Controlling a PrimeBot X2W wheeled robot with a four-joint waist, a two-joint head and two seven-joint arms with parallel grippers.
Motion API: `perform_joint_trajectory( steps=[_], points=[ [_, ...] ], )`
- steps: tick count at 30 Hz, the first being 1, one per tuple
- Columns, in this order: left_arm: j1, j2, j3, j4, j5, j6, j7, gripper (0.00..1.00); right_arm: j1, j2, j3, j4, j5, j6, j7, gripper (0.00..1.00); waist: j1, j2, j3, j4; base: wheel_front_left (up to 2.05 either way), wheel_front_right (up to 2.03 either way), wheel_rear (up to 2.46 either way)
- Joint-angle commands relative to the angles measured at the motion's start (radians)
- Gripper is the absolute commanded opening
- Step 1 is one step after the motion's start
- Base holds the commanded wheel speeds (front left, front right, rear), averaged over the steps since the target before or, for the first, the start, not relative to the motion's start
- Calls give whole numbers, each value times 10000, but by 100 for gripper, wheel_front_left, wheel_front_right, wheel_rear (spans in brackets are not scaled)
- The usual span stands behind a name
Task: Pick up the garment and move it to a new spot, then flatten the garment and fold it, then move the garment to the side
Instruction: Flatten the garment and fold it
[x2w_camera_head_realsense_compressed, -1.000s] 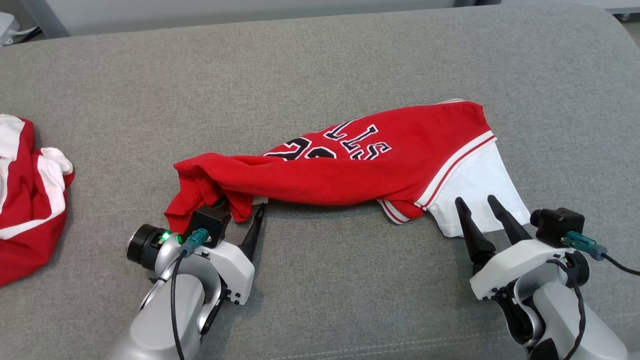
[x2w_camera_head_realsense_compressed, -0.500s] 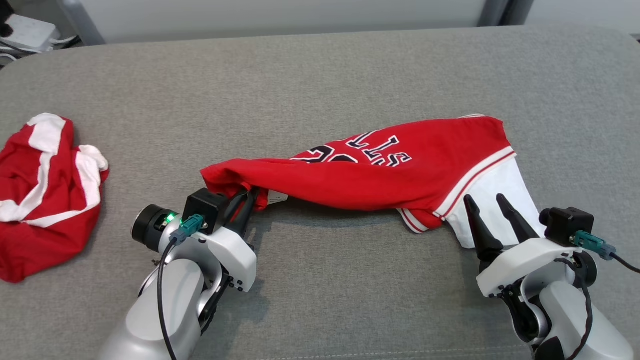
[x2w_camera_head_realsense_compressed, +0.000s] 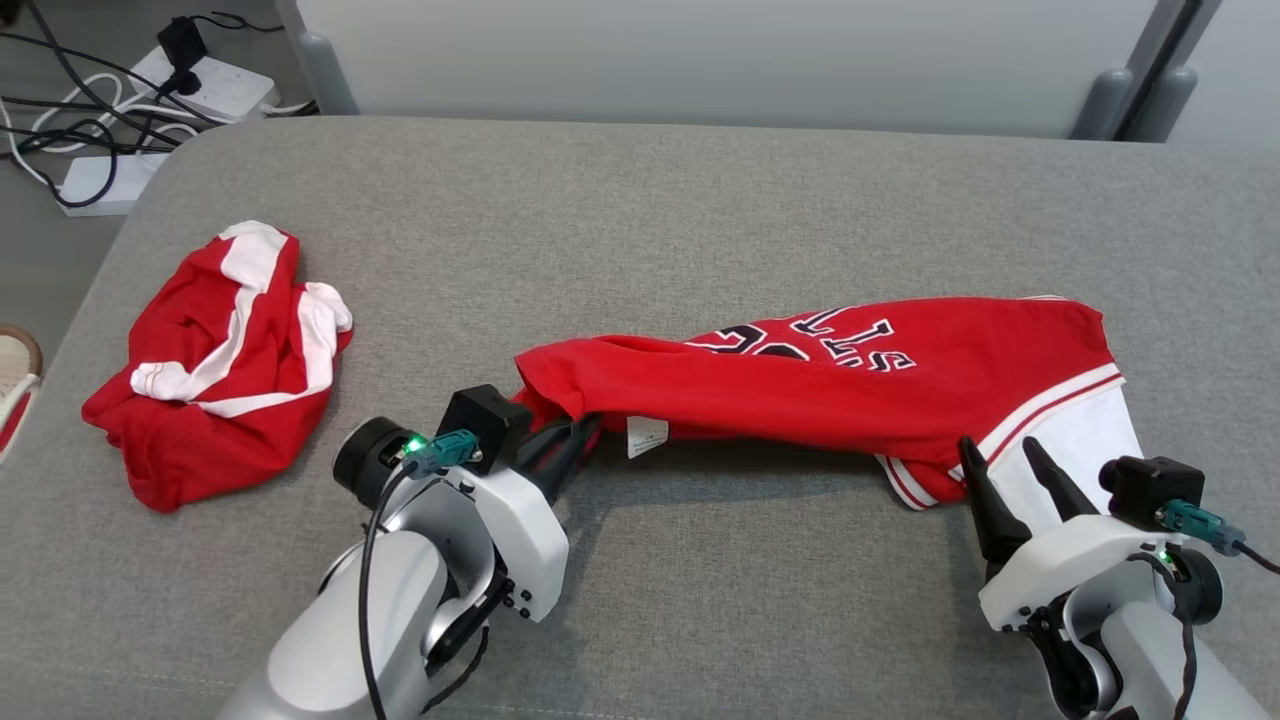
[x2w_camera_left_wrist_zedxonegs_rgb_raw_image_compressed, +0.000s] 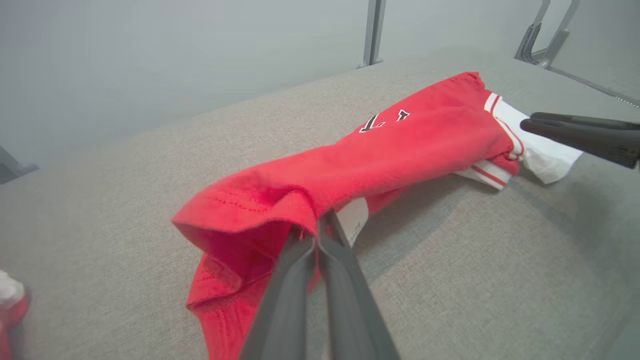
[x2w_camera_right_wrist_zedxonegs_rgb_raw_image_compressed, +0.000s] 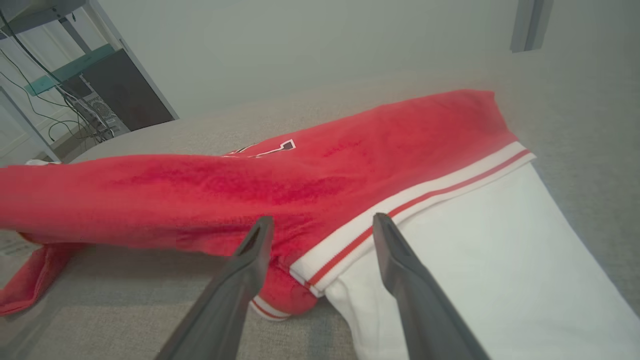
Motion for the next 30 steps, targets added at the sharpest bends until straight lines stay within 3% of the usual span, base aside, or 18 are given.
perform_joint_trajectory(
  steps=[1, 4, 8, 11, 18, 28, 30],
  points=[
    [-276, 440, 319, -633, -136, -60, 84, 0, 147, 0, 90, -123, -119, 40, -147, 100, 0, 0, -118, 127, 0, 0, 0],
    [-283, 816, 494, -1629, -280, 7, 286, 0, 212, 80, 1, -154, -118, 40, -147, 100, 0, 0, -234, 220, 0, 0, 0],
    [-282, 1310, 957, -2884, -417, 413, 594, 0, 258, 179, 1, -157, -120, 40, -147, 100, 0, 0, -306, 261, 0, 0, 0],
    [-335, 1499, 1036, -2852, -472, 438, 782, 0, 181, 233, 135, -149, -122, 40, -147, 100, 0, 0, -221, 134, 0, 0, 0],
    [-718, 1403, 1011, -1539, -481, 381, 547, 0, -81, 314, 445, -224, -107, 40, -147, 100, 0, 0, 157, -398, 0, 0, 0],
    [-2148, 1219, 1059, 1722, 78, 695, -533, 2, -532, 452, 915, -323, -97, 40, -147, 100, 0, 0, 895, -1691, 0, 0, 0],
    [-2398, 1250, 1132, 2619, 114, 807, -865, 87, -627, 503, 1035, -395, -82, 40, -147, 100, 0, 0, 1031, -2039, 0, 0, 0]
  ],
)
